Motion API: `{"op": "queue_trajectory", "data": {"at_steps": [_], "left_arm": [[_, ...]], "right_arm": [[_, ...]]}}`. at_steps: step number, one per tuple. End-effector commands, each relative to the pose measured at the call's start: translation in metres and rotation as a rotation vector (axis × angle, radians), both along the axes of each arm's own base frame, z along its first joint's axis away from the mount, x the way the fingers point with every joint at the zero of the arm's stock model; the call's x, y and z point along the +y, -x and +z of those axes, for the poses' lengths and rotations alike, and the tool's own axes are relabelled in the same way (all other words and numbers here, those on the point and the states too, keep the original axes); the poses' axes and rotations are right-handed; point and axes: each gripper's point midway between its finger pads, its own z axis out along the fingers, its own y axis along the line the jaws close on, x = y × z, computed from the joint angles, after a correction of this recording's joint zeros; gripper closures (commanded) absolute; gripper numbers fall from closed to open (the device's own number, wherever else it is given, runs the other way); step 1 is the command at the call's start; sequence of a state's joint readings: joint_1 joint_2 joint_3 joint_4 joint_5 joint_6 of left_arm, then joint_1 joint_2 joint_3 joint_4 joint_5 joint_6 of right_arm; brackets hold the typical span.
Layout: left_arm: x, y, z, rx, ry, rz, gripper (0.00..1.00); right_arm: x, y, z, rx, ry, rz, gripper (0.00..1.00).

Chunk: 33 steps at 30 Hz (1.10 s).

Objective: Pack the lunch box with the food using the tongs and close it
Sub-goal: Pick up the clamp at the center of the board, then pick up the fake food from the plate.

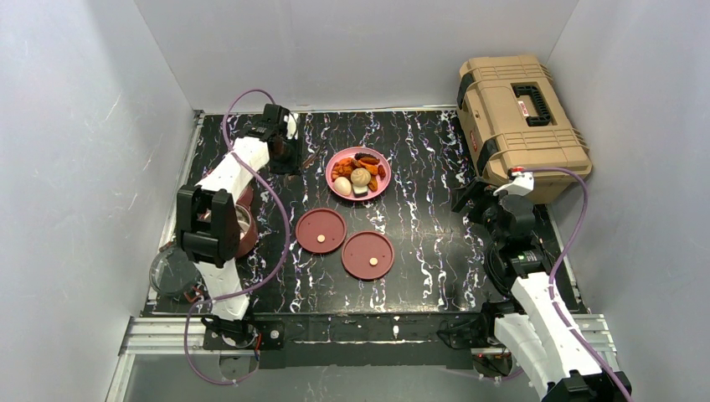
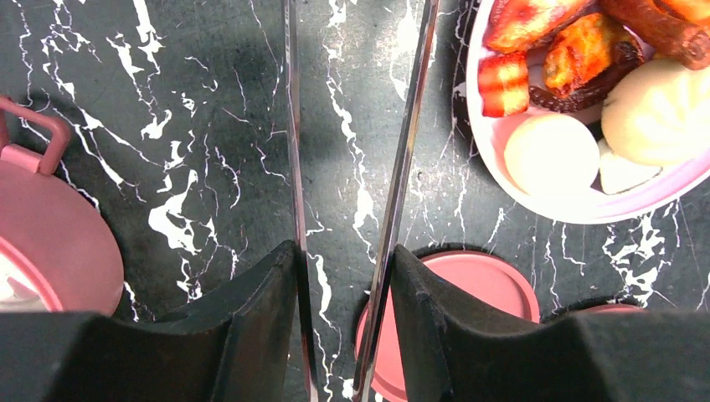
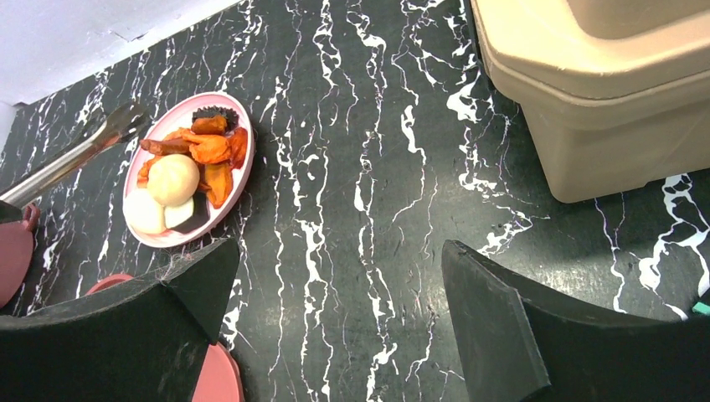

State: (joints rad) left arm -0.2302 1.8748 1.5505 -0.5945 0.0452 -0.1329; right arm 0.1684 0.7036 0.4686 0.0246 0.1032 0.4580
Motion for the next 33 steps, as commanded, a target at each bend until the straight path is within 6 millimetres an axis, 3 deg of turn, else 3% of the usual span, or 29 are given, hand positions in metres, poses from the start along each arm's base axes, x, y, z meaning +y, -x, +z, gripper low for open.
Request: {"op": "queue_trajectory", "data": {"at_steps": [1,9,18,25,30,33], "left_arm": [[0.001,0.014,0.032,-0.011,0.013,-0.027,0.59],[0.004,0.031,0.069,-0.085,0.038,-0.024,0.58],[0.016,0.064,0.090,-0.182,0.042,-0.007,0.58],[-0.006,0.091,0.127,-0.328,0.193,-0.105,0.61],[-0.022,0.120,0.133,-0.343,0.283,-0.174,0.62],[-0.025,0.133,0.121,-0.314,0.292,-0.187,0.62]], "right_arm": [[0.001,-0.001,0.030,-0.059,-0.027,-0.002,0.00],[0.001,0.002,0.032,-0.040,-0.032,0.000,0.00],[0.004,0.001,0.027,-0.023,-0.015,0.023,0.00],[0.000,0.001,0.007,0.017,0.072,0.039,0.00],[-0.007,0.001,0.003,0.016,0.107,0.017,0.00],[-0.008,0.000,0.001,0.019,0.115,0.014,0.00]]}}
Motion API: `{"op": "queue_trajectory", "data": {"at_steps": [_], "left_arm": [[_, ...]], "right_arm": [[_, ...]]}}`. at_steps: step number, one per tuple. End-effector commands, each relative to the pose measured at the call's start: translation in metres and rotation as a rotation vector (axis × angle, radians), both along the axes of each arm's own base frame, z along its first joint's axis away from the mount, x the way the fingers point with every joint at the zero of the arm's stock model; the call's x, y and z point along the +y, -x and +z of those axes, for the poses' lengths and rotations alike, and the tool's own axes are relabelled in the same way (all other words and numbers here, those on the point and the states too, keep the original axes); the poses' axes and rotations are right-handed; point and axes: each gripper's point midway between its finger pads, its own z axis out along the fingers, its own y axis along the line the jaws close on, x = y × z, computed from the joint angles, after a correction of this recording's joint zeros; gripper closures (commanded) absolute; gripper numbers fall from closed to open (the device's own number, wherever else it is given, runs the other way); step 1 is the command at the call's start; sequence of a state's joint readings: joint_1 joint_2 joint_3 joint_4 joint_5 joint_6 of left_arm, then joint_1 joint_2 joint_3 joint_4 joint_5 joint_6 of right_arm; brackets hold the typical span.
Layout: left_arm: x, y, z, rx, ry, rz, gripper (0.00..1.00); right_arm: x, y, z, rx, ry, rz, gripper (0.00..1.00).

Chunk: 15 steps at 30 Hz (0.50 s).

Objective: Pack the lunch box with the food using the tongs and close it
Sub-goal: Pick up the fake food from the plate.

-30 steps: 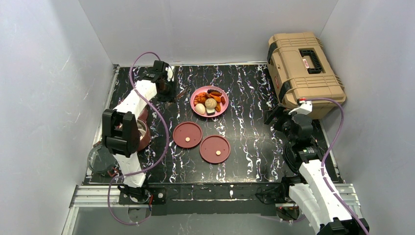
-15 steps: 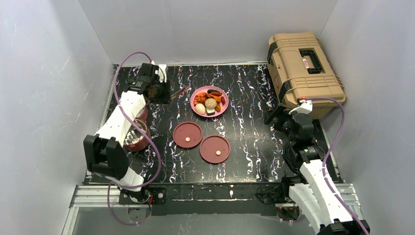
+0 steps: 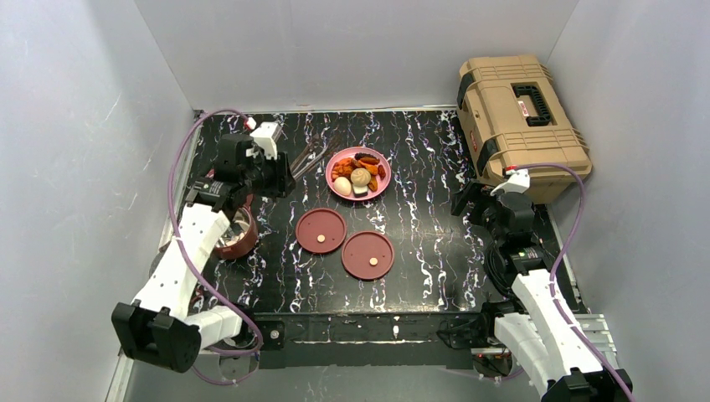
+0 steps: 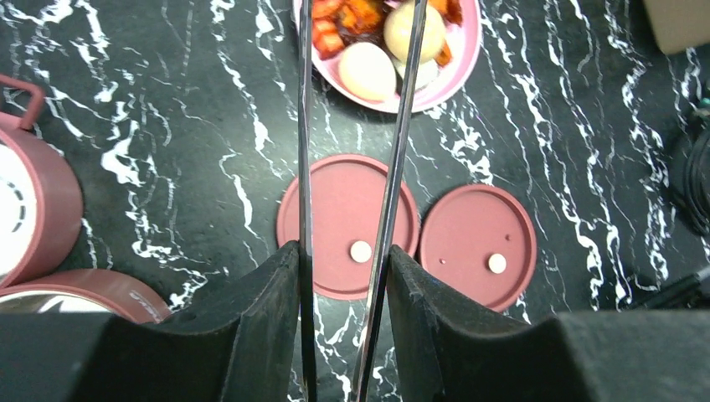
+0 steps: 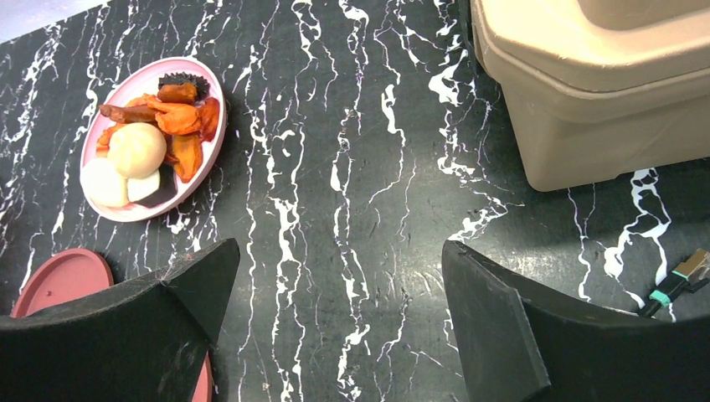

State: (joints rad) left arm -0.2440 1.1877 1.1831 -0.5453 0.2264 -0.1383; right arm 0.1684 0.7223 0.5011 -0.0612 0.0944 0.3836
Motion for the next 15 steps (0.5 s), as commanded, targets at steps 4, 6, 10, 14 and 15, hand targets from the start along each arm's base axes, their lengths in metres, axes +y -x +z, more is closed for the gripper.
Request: {"op": "queue_trajectory", "data": {"at_steps": [4,6,10,14,15], "left_arm": [[-0.013,0.034,-0.022,0.061,0.025,-0.071,0.62],[-0.013,0.041,-0.032,0.088,0.012,-0.074,0.63],[-0.010,0.045,-0.045,0.114,-0.015,-0.060,0.63],[-0.014,0.045,-0.050,0.150,-0.011,-0.073,0.62],[-0.016,0.046,-0.051,0.160,-0.004,-0.079,0.62]], "right_arm": [[-0.005,-0.005,0.008,-0.038,0.032,-0.013,0.00],[-0.005,-0.006,0.006,-0.036,0.031,-0.012,0.00],[-0.004,-0.007,0.005,-0.036,0.029,-0.011,0.00],[-0.003,-0.007,0.002,-0.028,0.026,-0.009,0.00],[-0.003,-0.007,0.001,-0.025,0.026,-0.009,0.00]]}}
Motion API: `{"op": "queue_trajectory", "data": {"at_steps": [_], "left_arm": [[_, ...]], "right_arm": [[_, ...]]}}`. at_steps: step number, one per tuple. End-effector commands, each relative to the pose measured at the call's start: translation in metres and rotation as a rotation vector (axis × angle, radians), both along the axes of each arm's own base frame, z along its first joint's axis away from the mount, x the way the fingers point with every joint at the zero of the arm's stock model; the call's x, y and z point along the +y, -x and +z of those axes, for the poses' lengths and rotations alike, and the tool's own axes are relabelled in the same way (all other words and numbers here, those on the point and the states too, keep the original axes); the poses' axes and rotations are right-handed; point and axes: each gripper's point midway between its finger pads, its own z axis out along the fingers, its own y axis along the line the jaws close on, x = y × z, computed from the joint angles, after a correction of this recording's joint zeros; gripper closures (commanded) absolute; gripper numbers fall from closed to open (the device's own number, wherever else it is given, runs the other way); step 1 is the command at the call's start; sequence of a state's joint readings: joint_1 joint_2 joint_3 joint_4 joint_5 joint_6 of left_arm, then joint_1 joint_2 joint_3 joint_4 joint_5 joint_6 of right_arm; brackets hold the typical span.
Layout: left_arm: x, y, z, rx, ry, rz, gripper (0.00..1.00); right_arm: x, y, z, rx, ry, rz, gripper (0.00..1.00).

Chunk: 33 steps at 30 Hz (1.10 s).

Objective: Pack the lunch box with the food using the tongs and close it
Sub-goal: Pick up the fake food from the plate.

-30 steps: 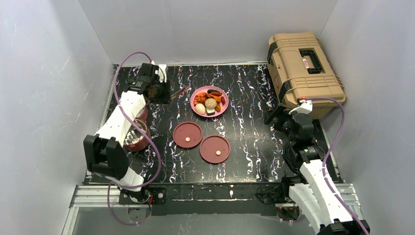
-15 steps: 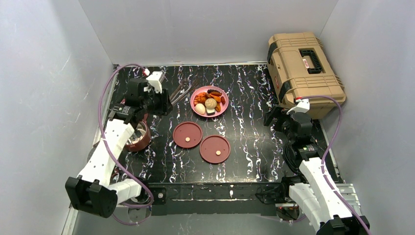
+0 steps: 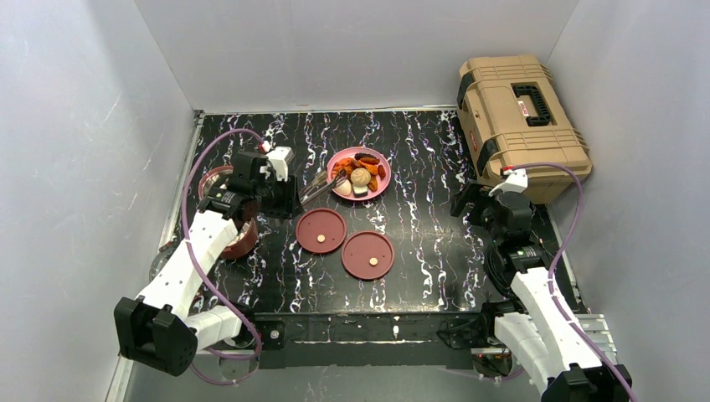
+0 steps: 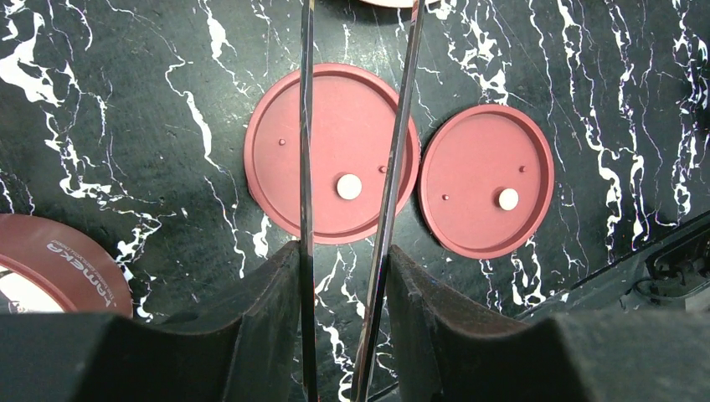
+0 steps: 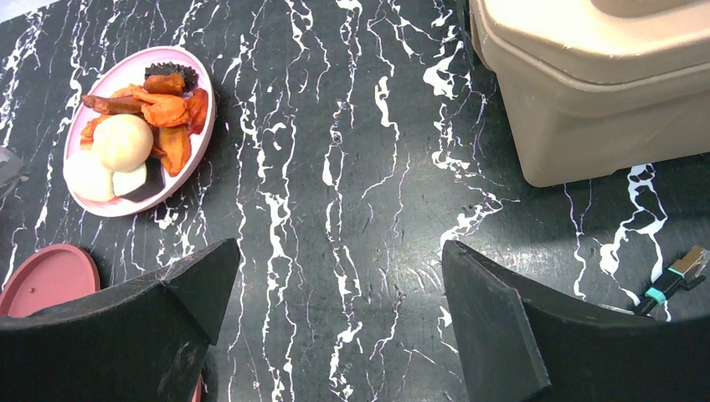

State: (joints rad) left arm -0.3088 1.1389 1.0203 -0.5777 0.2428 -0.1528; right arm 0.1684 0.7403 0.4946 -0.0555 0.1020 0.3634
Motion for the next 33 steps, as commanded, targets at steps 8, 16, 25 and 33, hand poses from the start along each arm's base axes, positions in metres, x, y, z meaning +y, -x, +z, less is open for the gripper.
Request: {"op": "queue_trajectory", "data": {"at_steps": [8,16,25,33], "left_arm": [[-0.013,0.003,-0.008,0.076,0.041,-0.024,0.62],[-0.015,0.000,-0.010,0.085,0.048,-0.016,0.62],[-0.021,-0.004,-0.021,0.130,0.056,-0.016,0.62],[-0.023,-0.016,-0.019,0.124,0.058,-0.002,0.63]], "right_arm": [[-0.001,-0.008,0.006,-0.047,0.003,-0.009,0.00],[-0.001,-0.008,0.003,-0.045,0.004,-0.009,0.00],[-0.002,-0.008,0.001,-0.044,0.009,-0.007,0.00],[-0.002,-0.007,-0.003,-0.037,0.011,-0.006,0.00]]}}
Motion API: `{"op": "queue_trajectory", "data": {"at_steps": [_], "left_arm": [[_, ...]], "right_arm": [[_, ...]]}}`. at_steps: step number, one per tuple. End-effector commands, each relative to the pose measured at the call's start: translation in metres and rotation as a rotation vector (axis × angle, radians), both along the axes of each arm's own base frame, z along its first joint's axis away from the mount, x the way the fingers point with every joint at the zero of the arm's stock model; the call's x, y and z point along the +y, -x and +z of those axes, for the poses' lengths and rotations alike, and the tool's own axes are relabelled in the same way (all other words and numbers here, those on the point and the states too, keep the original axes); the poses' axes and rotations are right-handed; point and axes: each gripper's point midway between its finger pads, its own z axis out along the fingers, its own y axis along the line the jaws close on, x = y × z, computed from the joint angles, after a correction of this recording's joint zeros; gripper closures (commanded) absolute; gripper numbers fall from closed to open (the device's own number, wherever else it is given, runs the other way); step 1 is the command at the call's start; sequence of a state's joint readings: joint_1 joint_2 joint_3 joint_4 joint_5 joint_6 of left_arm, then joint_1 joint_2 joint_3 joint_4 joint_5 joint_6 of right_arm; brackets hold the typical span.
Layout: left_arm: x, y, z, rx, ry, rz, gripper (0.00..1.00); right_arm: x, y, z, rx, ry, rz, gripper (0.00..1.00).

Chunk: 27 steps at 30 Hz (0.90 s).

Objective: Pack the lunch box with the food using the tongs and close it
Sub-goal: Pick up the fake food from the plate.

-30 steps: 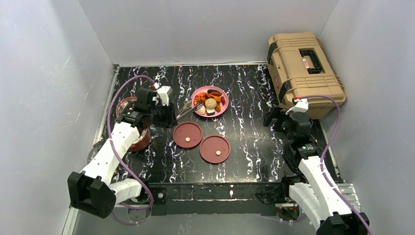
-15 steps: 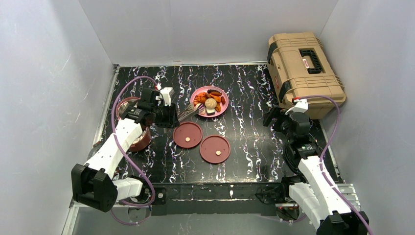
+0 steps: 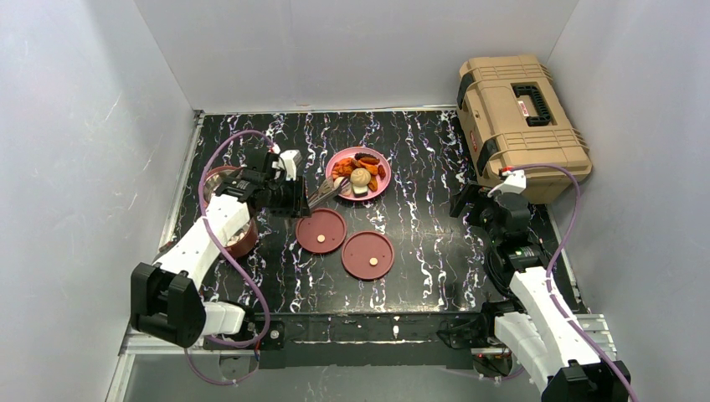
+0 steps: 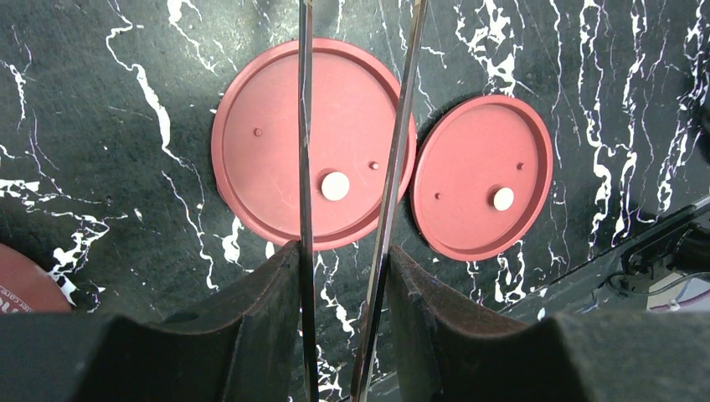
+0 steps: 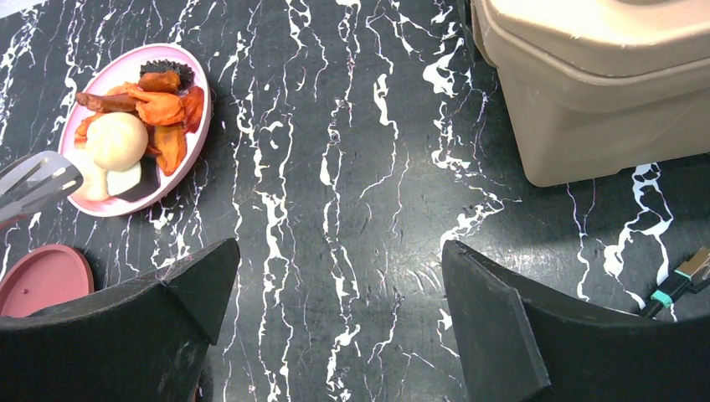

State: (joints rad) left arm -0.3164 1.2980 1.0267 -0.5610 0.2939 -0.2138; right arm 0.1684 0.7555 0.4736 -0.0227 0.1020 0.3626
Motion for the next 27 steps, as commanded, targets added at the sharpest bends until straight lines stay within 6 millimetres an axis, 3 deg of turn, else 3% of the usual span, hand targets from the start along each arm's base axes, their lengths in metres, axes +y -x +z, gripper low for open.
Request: {"op": "queue_trajectory", "data": {"at_steps": [1,14,27], "left_arm": [[-0.008,-0.011,0.018,-0.044,0.034,-0.006,0.63],[-0.015,-0.019,0.002,0.012,0.012,-0.016,0.64],[0.017,-0.023,-0.005,0.000,-0.194,0.044,0.66]], "right_arm": [[-0.002,-0.005,0.003,-0.040,0.011,-0.006,0.00],[-0.001,-0.005,-0.006,-0.026,0.010,-0.002,0.00],[0.000,-0.006,-0.010,-0.017,0.001,-0.001,0.00]]}}
